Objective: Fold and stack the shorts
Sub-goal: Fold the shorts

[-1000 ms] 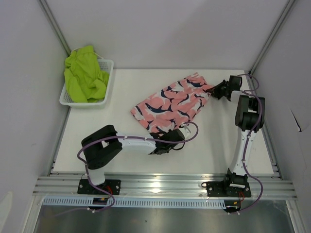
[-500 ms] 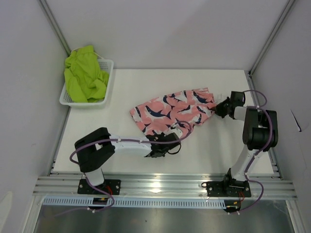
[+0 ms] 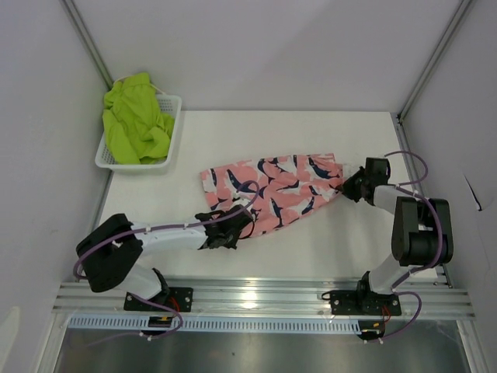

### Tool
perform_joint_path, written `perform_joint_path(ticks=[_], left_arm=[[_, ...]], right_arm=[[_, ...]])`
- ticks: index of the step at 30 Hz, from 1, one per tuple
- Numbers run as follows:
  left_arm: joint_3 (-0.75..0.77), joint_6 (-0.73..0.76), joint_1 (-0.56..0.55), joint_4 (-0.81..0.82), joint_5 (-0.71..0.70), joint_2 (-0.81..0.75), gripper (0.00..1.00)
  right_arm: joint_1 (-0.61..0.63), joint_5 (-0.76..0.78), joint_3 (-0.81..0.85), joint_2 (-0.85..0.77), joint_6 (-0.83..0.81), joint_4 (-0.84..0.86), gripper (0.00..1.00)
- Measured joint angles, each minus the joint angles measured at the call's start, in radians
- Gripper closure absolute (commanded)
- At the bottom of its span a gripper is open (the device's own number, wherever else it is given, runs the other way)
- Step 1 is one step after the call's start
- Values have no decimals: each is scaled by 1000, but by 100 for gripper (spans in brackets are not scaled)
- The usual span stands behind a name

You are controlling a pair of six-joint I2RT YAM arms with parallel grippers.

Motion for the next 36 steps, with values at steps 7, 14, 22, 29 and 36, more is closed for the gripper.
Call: perform_joint_path(ticks=[7, 14, 22, 29, 36], left_arm=[[-39, -4, -19, 6, 66, -54, 100], [-54, -72, 36, -60, 34, -108, 83], [-74, -152, 78, -170, -41, -315, 53], [-74, -177, 195, -196, -73, -354, 47], [-95, -175, 202, -193, -23, -498, 32]], right_arm=[[-26, -29, -7, 20, -37, 3, 91], [-31, -70, -34, 0, -48, 1, 26], [-75, -87, -72, -79, -85, -16, 14], [-107, -195, -80, -52, -101, 43, 11], [-110, -342, -64, 45, -90, 171, 46]])
